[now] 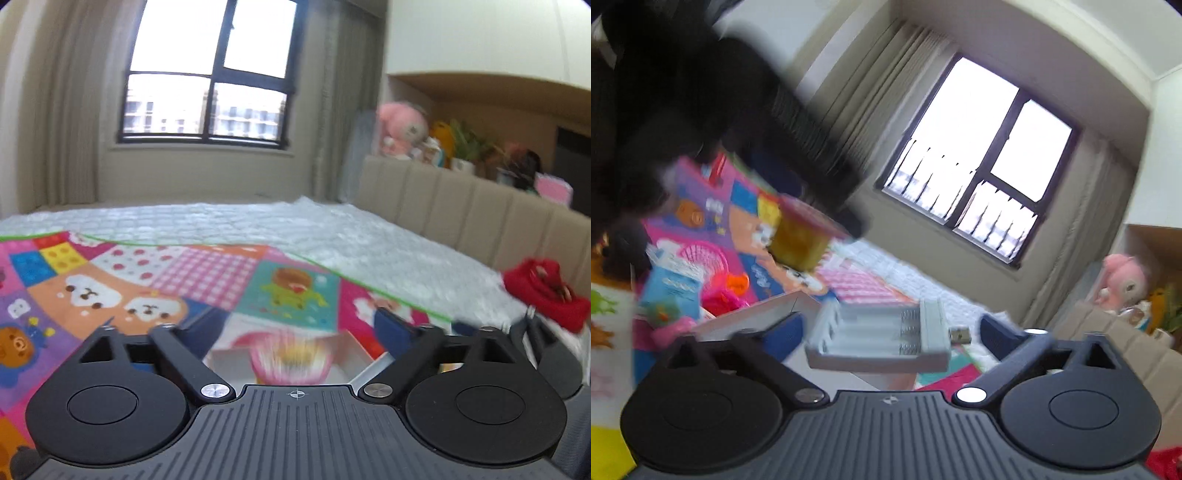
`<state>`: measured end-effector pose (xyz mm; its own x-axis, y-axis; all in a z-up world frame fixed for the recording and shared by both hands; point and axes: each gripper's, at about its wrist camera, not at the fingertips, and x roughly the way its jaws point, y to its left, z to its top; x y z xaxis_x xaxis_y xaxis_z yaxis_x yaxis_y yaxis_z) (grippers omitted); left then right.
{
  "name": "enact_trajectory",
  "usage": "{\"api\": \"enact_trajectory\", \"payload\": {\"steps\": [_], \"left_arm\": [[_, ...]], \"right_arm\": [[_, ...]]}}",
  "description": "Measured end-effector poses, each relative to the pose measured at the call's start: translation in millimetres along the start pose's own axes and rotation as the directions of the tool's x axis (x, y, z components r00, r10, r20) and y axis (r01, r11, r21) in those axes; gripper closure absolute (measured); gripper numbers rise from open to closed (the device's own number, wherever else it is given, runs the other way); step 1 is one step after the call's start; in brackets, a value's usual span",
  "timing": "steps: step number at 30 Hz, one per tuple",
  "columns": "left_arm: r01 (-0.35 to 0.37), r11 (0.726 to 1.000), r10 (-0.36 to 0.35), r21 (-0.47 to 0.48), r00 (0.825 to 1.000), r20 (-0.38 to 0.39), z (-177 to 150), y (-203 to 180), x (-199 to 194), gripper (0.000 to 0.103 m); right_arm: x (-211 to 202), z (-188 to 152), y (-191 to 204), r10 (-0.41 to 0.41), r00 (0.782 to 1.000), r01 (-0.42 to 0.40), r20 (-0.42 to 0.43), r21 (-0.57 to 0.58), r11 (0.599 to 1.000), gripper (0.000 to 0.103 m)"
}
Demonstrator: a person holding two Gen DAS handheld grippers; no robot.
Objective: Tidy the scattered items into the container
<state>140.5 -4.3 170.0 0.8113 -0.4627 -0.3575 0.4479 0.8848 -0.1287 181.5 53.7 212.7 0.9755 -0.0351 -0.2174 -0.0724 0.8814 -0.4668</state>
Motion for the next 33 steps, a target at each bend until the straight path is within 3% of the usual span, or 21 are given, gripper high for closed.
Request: {"api": "enact_trajectory", "payload": {"steps": [3,6,10,14,16,17,19,21,26,29,31,33], "left_arm": [[-0.019,0.999,0.019,-0.029,1.0,0.004,-22,19,-16,0.005],[-0.112,0.993,0.111,-0.041,0.993,-0.027,-69,36,-41,0.002],[-0.239,0.969,0.232,-0.065,0.967,-0.102,-136,47,-76,0.001],[-0.338,0.931,0.318,-0.139,0.936,-0.151,-175,59,-99,0.0],[-0.34,0.924,0.316,-0.175,0.936,-0.153,-187,64,-105,0.0],[-0.339,0.922,0.314,-0.186,0.938,-0.148,-190,66,-108,0.0],[-0.338,0.921,0.317,-0.197,0.94,-0.129,-196,67,-114,0.0],[-0.326,0.925,0.31,-0.193,0.945,-0.108,-202,66,-119,0.0],[-0.309,0.933,0.306,-0.184,0.951,-0.048,-207,59,-127,0.0],[-0.3,0.938,0.299,-0.176,0.954,-0.034,-208,55,-131,0.0],[-0.282,0.943,0.28,-0.176,0.959,-0.035,-209,55,-133,0.0],[-0.257,0.951,0.254,-0.173,0.966,-0.04,-210,55,-136,0.0]], "right_arm": [[9,-8,-5,0.07,0.995,-0.065,-0.065,0.081,0.995,0.0],[-4,-26,1,0.151,0.984,-0.141,-0.093,0.111,0.984,0.0],[-19,-33,23,0.242,0.965,-0.231,-0.102,0.104,0.967,0.0],[-21,-1,52,0.333,0.94,-0.326,-0.075,0.083,0.942,0.0],[-17,17,68,0.375,0.924,-0.37,-0.074,0.077,0.926,0.001],[-14,26,75,0.404,0.911,-0.397,-0.084,0.084,0.914,0.01],[3,42,90,0.478,0.867,-0.462,-0.142,0.132,0.877,0.019],[25,55,104,0.517,0.834,-0.487,-0.192,0.181,0.854,0.02],[93,74,146,0.489,0.819,-0.453,-0.299,0.184,0.872,0.01],[130,73,165,0.47,0.8,-0.437,-0.374,0.174,0.882,0.009],[146,68,173,0.463,0.774,-0.43,-0.431,0.179,0.885,0.01],[150,61,179,0.468,0.741,-0.431,-0.481,0.194,0.881,0.04]]}}
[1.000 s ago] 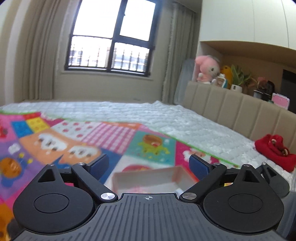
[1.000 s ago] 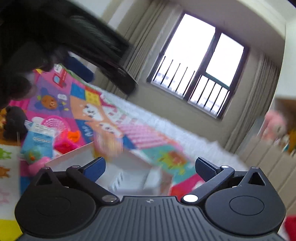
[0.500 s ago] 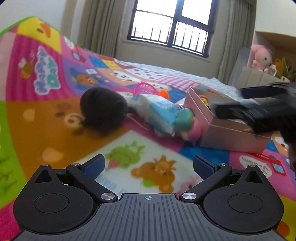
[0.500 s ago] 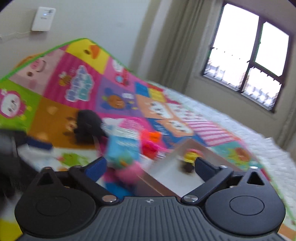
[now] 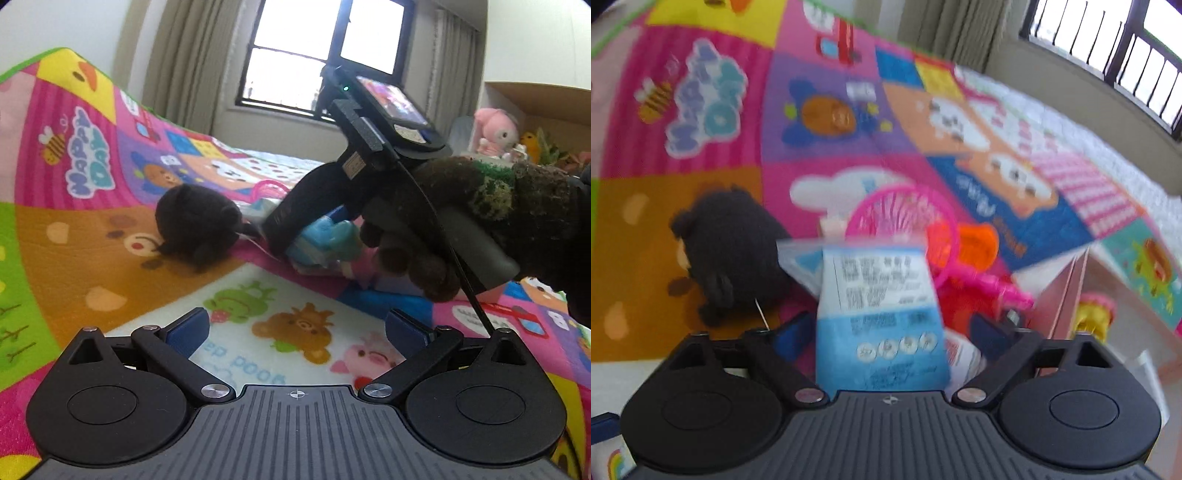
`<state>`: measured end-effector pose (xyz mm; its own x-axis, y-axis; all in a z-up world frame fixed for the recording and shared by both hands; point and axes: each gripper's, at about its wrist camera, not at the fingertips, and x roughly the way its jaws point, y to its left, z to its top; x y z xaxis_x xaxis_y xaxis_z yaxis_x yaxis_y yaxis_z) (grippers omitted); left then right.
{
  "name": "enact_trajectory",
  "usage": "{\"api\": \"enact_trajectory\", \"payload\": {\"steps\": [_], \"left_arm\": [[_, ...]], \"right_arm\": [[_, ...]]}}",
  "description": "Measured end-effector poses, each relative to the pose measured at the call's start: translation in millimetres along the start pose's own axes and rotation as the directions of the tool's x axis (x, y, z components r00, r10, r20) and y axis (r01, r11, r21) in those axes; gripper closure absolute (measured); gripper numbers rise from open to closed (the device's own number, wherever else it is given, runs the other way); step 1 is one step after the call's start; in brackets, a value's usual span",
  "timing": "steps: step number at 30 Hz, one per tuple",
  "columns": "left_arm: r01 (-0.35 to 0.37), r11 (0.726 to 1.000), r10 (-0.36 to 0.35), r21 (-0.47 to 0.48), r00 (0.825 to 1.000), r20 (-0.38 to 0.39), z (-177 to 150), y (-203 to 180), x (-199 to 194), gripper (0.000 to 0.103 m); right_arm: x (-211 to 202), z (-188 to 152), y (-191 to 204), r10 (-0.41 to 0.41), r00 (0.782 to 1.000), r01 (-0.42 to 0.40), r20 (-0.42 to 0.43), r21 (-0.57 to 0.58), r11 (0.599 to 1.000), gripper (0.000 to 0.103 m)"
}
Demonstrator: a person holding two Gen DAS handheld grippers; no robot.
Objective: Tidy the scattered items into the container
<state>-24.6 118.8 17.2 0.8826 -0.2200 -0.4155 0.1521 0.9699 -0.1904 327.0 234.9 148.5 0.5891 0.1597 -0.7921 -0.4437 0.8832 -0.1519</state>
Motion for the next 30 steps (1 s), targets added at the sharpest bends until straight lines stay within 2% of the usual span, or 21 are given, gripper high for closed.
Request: {"api": "enact_trajectory", "payload": {"steps": [1,3,6,9,13,16,19,20,22,26,30], "left_arm": [[0.015,1.0,-0.015,0.006,1.0,-0.009,-1,0,-2,0.0],[0.032,0.999,-0.032,0.025,0.999,-0.015,-4,-4,-9,0.0],[0.072,0.995,-0.07,0.064,0.997,-0.032,-10,-12,-19,0.0],[0.128,0.988,-0.123,0.086,0.99,-0.067,-17,-22,-24,0.0],[0.168,0.98,-0.157,0.103,0.982,-0.105,-23,-38,-26,0.0],[0.17,0.978,-0.155,0.123,0.981,-0.12,-24,-51,-24,0.0],[0.17,0.975,-0.151,0.144,0.979,-0.135,-24,-63,-23,0.0],[0.17,0.974,-0.149,0.151,0.979,-0.14,-24,-67,-22,0.0],[0.172,0.971,-0.148,0.165,0.978,-0.15,-25,-76,-22,0.0],[0.179,0.963,-0.147,0.199,0.975,-0.167,-27,-94,-25,0.0],[0.2,0.952,-0.158,0.234,0.97,-0.185,-27,-114,-24,0.0]], "right_arm": [[-1,-4,2,0.016,1.0,-0.016,-0.021,0.004,1.0,0.05],[-16,-17,8,0.045,0.999,-0.045,-0.021,-0.004,0.999,0.051],[-50,-47,16,0.132,0.991,-0.133,-0.035,-0.021,0.991,0.052],[-89,-82,17,0.166,0.986,-0.167,-0.021,-0.033,0.985,0.052],[-128,-126,-7,0.178,0.984,-0.178,0.012,0.034,0.983,0.051],[-151,-156,-22,0.094,0.993,-0.096,0.07,0.029,0.995,0.048],[-169,-181,-36,-0.024,0.991,0.019,0.132,0.038,0.999,0.034],[-174,-186,-43,-0.046,0.988,0.037,0.147,0.061,0.997,0.033],[-185,-198,-62,-0.069,0.982,0.044,0.176,0.144,0.989,0.033],[-207,-226,-96,-0.123,0.965,0.046,0.234,0.31,0.95,0.026],[-221,-258,-115,-0.18,0.949,0.061,0.26,0.408,0.911,0.025]]}}
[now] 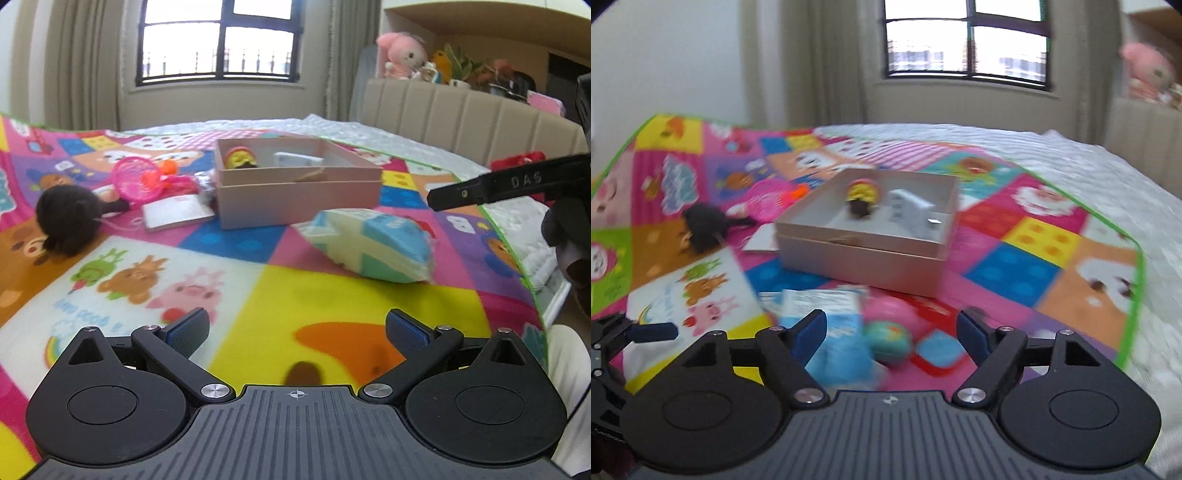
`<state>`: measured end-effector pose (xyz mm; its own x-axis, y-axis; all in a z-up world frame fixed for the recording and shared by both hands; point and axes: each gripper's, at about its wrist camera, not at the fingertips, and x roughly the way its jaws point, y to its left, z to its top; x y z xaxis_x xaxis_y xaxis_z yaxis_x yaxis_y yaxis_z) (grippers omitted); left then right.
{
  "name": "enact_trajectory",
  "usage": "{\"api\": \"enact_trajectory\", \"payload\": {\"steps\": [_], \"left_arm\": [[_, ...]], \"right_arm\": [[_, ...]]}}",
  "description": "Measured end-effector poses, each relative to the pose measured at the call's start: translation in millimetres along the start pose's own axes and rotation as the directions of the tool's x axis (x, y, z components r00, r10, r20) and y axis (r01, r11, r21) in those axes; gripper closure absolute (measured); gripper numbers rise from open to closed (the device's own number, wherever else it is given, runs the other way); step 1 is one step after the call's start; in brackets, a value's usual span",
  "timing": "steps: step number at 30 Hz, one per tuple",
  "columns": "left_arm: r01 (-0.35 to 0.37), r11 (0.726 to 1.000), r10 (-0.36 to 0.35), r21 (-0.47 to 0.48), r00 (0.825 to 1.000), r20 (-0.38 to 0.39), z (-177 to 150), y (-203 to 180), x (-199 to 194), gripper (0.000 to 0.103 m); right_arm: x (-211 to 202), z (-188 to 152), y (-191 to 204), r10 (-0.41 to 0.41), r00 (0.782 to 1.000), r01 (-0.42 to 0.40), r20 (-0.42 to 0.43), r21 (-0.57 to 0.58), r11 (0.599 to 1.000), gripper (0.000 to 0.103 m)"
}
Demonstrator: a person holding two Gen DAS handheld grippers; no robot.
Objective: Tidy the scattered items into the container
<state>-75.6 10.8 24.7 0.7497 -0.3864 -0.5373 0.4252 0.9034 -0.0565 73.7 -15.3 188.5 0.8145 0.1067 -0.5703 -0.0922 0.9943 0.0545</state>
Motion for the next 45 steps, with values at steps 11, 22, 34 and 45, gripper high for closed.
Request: {"api": "enact_trajectory", "payload": {"steps": [11,22,34,45], "left_arm": [[0.039,0.978,-0.049,0.207,0.998,0.042,38,-77,33,0.0],[-0.287,0.957,0.287,0.041,0.958,-0.013,33,1,43,0.0],[-0.156,0.986,0.157,-0.054,0.988,0.008,16,15,34,0.0],[-0.061,0.99,0.051,0.124,0.995,0.084,59,-33,70,0.0]], "right_arm": [[-4,-30,-40,-0.104,0.99,0.086,0.093,0.185,0.979,0.044],[4,-50,-36,-0.081,0.993,0.069,0.085,0.144,0.987,0.028],[42,-5,14,-0.022,0.993,0.02,0.117,0.022,1.0,0.054],[48,-24,-33,-0.144,0.986,0.126,0.082,0.197,0.972,0.052]]}}
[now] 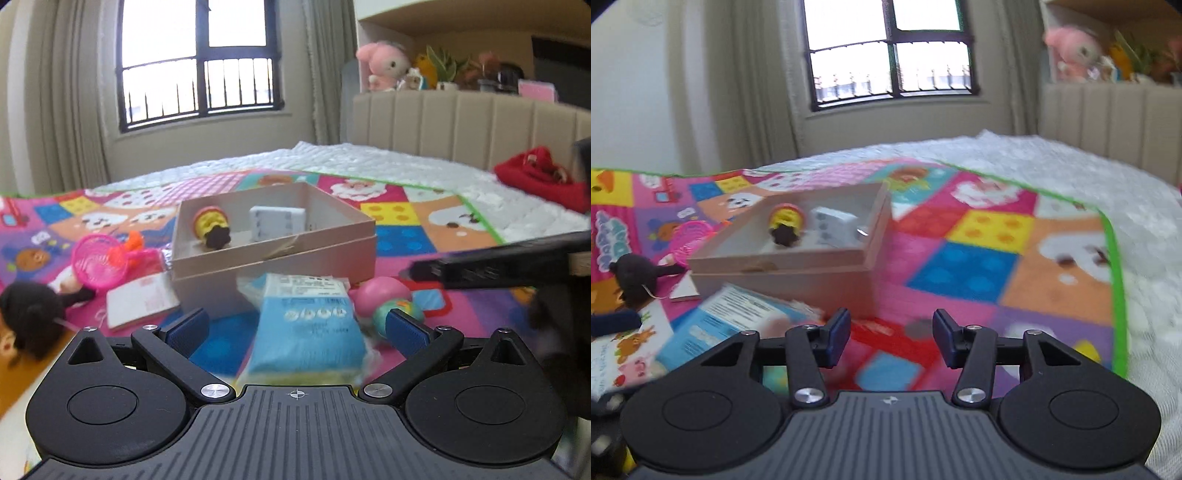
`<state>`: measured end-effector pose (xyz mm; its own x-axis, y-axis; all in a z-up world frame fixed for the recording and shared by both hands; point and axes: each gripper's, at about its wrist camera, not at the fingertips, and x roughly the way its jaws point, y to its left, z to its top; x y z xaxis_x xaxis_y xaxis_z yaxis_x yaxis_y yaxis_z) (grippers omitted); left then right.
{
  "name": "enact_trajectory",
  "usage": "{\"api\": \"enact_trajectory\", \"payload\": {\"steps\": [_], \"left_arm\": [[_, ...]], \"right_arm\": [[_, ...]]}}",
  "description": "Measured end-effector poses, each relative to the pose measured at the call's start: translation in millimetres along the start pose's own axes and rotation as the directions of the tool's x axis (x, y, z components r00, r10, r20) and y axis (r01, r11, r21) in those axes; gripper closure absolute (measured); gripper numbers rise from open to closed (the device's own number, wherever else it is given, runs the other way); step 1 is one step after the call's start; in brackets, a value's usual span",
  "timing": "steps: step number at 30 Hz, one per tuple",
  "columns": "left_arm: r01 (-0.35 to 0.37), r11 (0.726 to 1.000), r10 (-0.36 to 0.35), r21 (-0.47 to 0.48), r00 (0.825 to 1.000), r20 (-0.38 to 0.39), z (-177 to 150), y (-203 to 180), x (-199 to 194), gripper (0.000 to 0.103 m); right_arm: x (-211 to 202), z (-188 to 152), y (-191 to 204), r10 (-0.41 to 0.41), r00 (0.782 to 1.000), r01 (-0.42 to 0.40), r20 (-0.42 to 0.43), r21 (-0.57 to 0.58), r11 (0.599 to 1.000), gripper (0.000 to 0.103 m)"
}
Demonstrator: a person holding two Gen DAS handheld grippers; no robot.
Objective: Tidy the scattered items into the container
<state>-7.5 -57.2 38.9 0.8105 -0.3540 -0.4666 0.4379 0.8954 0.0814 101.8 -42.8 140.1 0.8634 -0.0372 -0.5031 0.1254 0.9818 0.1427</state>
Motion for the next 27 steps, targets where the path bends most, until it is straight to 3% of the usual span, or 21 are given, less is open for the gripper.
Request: {"api": "enact_trajectory", "payload": {"steps": [5,6,8,24,27], "left_arm": [[-0.002,1.0,0.002,-0.003,1.0,-0.027,-4,-5,16,0.003],[-0.004,1.0,0.004,-0.003,1.0,-0.029,-5,-5,16,0.019],[0.007,1.0,-0.007,-0.011,0.999,-0.043,-7,-1,15,0.039],[-0.033,0.986,0.028,-0.165,0.999,-0.033,-46,31,-61,0.04],[-0.031,0.984,0.024,-0.177,0.999,-0.037,-51,33,-69,0.037]], "right_arm": [[1,-20,-13,-0.026,1.0,0.026,-0.003,0.022,0.999,0.037],[2,-22,-12,-0.029,1.0,0.029,0.001,0.021,0.999,0.037],[1,-22,-8,-0.037,0.999,0.037,0.016,0.011,0.999,0.028],[4,-21,0,-0.059,0.998,0.059,-0.001,-0.035,0.998,0.019],[-5,-12,2,-0.009,1.0,0.009,0.011,0.007,1.0,0.019]]}}
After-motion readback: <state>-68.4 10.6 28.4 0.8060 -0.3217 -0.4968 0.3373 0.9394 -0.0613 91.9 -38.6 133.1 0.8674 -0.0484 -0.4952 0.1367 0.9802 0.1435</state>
